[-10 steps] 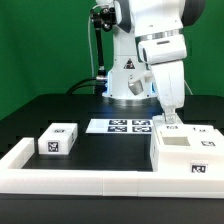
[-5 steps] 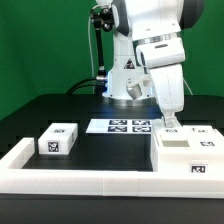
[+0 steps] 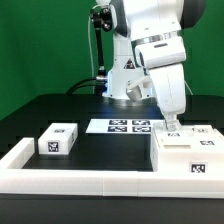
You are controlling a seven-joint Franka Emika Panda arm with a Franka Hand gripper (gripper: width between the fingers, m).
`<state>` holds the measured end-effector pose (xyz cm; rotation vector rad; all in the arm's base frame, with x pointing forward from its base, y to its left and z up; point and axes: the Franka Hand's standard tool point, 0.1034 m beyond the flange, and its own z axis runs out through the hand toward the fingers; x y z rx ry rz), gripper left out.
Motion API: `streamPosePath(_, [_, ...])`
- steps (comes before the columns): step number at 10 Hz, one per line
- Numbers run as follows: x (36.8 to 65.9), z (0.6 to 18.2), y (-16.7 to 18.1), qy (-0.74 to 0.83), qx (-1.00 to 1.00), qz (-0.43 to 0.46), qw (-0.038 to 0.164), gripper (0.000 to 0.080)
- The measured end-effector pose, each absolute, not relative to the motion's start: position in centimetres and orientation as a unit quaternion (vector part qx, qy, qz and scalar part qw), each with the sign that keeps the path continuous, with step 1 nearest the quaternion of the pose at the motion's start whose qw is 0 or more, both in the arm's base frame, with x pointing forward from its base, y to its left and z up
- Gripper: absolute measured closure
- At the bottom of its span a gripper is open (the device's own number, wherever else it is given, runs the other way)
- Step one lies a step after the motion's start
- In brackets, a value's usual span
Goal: Assemble cabinet
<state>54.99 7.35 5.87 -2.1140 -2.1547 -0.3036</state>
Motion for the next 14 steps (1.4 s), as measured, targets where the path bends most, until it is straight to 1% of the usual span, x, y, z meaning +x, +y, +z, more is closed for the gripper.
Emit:
streamPosePath(2, [57.0,6.0,7.5,-0.706,-0.698,-0.105,0.055,0.0735])
streamPosePath(4, [58.1,6.0,7.5,-0.705,-0.699,-0.108,0.054,0.0735])
streamPosePath(8, [58.5,5.8,7.5,-0.711,-0.694,-0.090,0.069,0.0735])
streamPosePath(12, [58.4,5.7,7.6,-0.713,-0.692,-0.087,0.071,0.0735])
streamPosePath(14, [58.4,5.8,7.6,-0.713,-0.692,-0.087,0.070,0.0361])
